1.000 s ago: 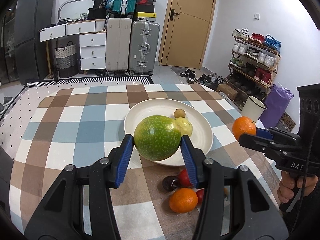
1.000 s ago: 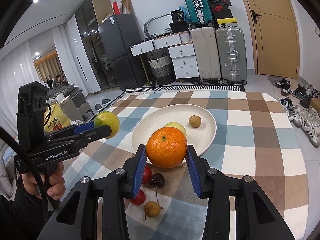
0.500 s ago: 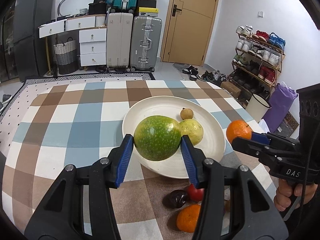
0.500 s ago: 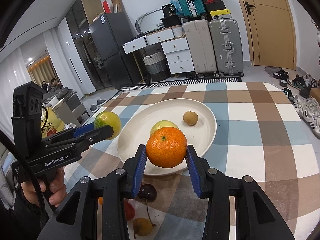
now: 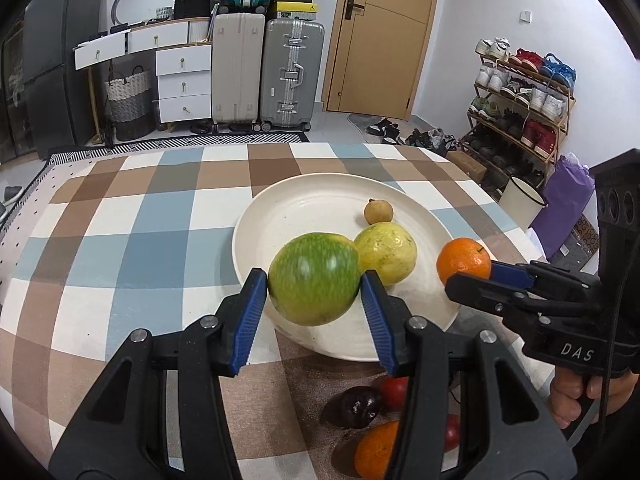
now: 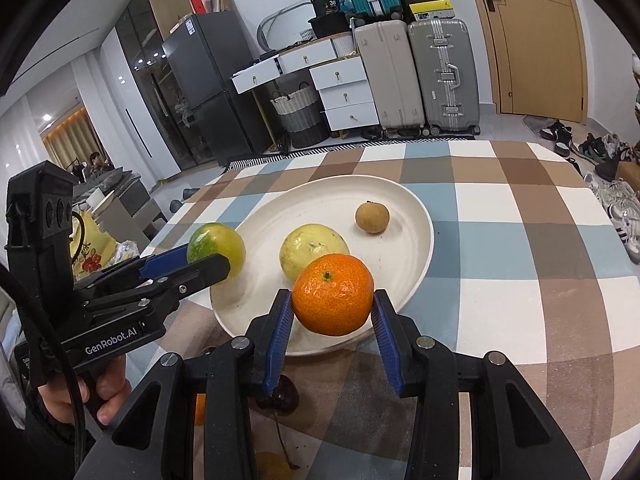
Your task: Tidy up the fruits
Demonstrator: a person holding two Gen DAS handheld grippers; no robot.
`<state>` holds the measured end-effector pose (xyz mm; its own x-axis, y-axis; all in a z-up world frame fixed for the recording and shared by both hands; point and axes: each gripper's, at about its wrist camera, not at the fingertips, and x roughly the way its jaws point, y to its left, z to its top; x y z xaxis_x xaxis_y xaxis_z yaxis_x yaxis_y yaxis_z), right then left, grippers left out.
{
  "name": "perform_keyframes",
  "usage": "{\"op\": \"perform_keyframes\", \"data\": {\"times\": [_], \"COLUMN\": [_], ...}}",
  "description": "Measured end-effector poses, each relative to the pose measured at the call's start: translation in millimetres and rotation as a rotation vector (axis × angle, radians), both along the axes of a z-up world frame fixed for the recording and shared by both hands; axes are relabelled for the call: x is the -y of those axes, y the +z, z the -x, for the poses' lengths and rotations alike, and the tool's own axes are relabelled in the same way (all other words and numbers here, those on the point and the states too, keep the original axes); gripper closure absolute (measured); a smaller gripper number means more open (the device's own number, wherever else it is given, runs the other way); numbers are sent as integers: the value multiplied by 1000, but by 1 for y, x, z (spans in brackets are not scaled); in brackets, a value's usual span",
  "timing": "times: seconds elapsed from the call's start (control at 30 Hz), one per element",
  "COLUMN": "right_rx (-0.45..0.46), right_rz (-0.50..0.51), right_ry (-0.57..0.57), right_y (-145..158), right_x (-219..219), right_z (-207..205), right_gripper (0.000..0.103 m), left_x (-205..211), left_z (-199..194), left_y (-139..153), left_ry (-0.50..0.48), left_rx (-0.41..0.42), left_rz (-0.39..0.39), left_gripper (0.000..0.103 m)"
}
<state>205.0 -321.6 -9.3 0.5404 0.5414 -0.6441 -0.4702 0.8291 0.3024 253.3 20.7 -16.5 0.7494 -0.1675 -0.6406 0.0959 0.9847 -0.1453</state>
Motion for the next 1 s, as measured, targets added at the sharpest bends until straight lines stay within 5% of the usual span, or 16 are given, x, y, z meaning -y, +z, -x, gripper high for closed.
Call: {"op": "perform_keyframes", "data": {"times": [0.17,0.23,0.3,0.43,0.5,0.63,1.0], "right_rx": [50,68,78,70,69,51,28], "right_rz": [2,2,-4,1,5,21,96], "right_ry": [-27,-41,-44,-35,-32,-3,84], "right_y": [8,13,15,17,18,19,11], "right_x": [4,10,15,24,26,24,13], "right_z": [6,10,14,22,24,28,51], "right_gripper": [52,39,27,5,1,1,0], "left_x": [1,-1,-2,-7,-7,-11,-15], "left_z": [7,10,15,31,39,56,87], "left_y": [7,10,13,18,22,25,14], "left_ry": [-5,-1,4,23,22,41,46], "left_rx": [38,39,39,59,70,72,24], "left_rz": [1,0,-4,-13,-25,-31,-39], "left_gripper": [57,56,50,20,18,1,1]}}
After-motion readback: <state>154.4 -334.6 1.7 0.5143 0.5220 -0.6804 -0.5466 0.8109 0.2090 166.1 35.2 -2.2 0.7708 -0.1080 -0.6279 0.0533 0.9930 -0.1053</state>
